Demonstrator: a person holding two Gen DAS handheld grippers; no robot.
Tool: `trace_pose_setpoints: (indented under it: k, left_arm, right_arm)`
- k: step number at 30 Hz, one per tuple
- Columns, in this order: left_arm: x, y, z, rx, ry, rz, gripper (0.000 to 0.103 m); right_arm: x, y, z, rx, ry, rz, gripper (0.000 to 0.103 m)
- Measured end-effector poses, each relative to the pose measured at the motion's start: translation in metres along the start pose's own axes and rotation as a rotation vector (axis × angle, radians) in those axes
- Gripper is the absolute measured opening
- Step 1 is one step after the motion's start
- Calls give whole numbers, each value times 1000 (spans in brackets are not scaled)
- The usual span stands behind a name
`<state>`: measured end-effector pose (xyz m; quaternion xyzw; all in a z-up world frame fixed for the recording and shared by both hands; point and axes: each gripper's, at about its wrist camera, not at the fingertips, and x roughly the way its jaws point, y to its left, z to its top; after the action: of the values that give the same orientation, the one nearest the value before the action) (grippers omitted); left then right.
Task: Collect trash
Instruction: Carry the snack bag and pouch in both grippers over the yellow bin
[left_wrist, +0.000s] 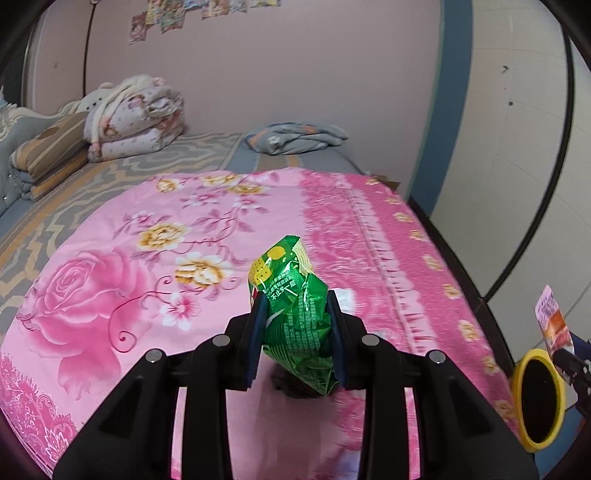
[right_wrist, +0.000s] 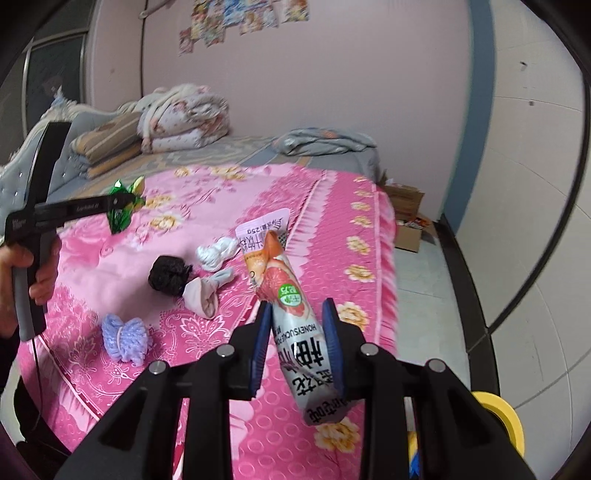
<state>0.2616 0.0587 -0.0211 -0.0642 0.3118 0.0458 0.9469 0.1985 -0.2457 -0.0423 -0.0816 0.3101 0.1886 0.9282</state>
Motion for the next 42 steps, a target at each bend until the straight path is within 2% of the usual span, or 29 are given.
trace_pose_setpoints:
  k: [9, 18, 22, 33, 42]
  left_arm:
    - [-39, -74, 1, 56, -30, -131, 30]
    - [-66, -155, -1, 119, -33, -279, 30]
    - [-71, -187, 0, 156, -33, -321, 30]
    - [-90, -274, 2, 252, -40, -425, 30]
    - [-88, -340, -2, 316, -13, -505, 30]
  right_arm:
    - [-63, -44, -4, 95, -77, -98, 27]
    - [-111, -93, -14, 182, -124, -199, 27]
    - [-132, -121, -21, 229, -142, -250, 27]
    - [-163, -179, -31, 321, -155, -376, 27]
    - [-175, -217, -42, 393, -162, -435, 27]
